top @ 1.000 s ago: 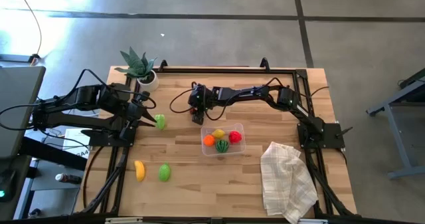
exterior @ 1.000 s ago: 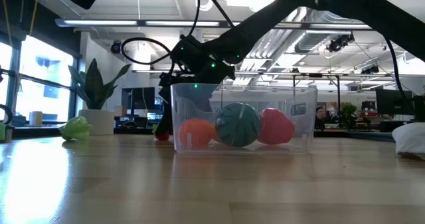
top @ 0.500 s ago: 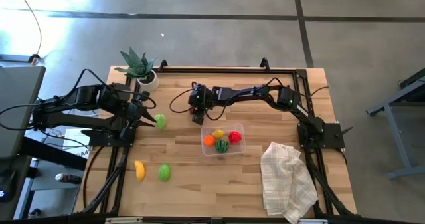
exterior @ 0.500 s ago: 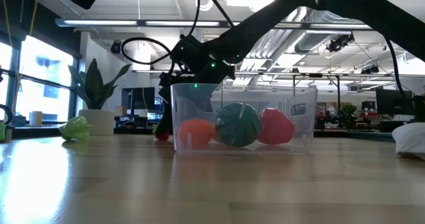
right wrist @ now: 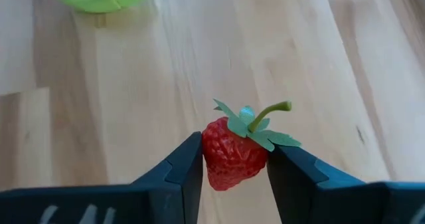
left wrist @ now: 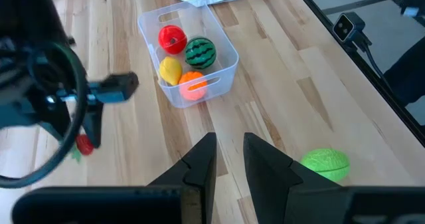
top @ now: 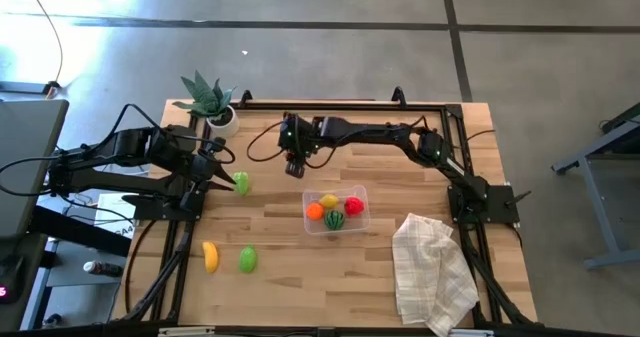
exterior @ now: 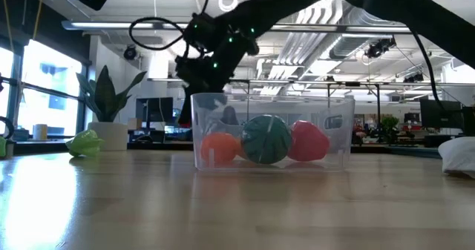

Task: Pick and placing Produce into tupperware
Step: Put the red strawberry into the transparent bin

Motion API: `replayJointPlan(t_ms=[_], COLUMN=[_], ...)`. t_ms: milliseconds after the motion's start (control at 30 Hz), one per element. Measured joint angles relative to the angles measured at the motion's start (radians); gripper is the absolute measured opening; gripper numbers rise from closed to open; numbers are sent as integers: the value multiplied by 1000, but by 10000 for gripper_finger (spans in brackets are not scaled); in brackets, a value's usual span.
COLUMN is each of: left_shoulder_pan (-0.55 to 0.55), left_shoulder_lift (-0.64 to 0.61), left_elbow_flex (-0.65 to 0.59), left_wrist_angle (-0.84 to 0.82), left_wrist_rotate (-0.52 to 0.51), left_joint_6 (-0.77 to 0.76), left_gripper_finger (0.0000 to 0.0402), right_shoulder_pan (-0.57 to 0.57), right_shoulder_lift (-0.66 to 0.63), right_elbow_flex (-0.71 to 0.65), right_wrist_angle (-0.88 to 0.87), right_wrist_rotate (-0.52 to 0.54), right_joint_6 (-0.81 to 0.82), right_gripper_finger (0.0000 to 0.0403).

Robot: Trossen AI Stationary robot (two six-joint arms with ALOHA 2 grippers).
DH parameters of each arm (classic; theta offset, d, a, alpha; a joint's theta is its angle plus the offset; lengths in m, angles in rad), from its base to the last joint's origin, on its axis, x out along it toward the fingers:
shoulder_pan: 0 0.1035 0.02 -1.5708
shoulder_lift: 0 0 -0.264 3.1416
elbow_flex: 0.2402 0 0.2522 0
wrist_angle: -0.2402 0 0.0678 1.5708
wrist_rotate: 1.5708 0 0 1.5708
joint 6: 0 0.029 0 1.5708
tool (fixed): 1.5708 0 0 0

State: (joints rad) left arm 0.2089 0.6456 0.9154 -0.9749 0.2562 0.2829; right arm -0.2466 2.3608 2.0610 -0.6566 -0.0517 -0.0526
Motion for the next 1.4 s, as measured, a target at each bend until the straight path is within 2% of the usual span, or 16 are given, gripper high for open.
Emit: replayJointPlan(t_ms=[233, 400, 633, 867, 1200, 1400], left_shoulder_pan=[0, 0, 0, 0, 0, 0], left_shoulder_lift=[0, 0, 0, 0, 0, 0], left_elbow_flex=[0, 0, 0, 0, 0, 0], left_wrist_angle=[0, 0, 0, 0, 0, 0], left_wrist_rotate=[0, 0, 0, 0, 0, 0], left_joint_6=[0, 0, 0, 0, 0, 0], left_gripper_finger=[67, 67, 67, 67, 67, 67], right_shoulder_pan=[0, 20, 91, 213, 358, 419], right_shoulder_lift=[0, -11, -142, -240, -269, -269], right_elbow_flex=[191, 295, 248, 248, 248, 248], right_wrist_angle=[-359, -573, -652, -742, -919, -914], right_wrist_rotate=[5, 58, 159, 288, 291, 278], right_joint_6=[53, 118, 253, 431, 790, 897], right_gripper_finger=[124, 124, 124, 124, 124, 124])
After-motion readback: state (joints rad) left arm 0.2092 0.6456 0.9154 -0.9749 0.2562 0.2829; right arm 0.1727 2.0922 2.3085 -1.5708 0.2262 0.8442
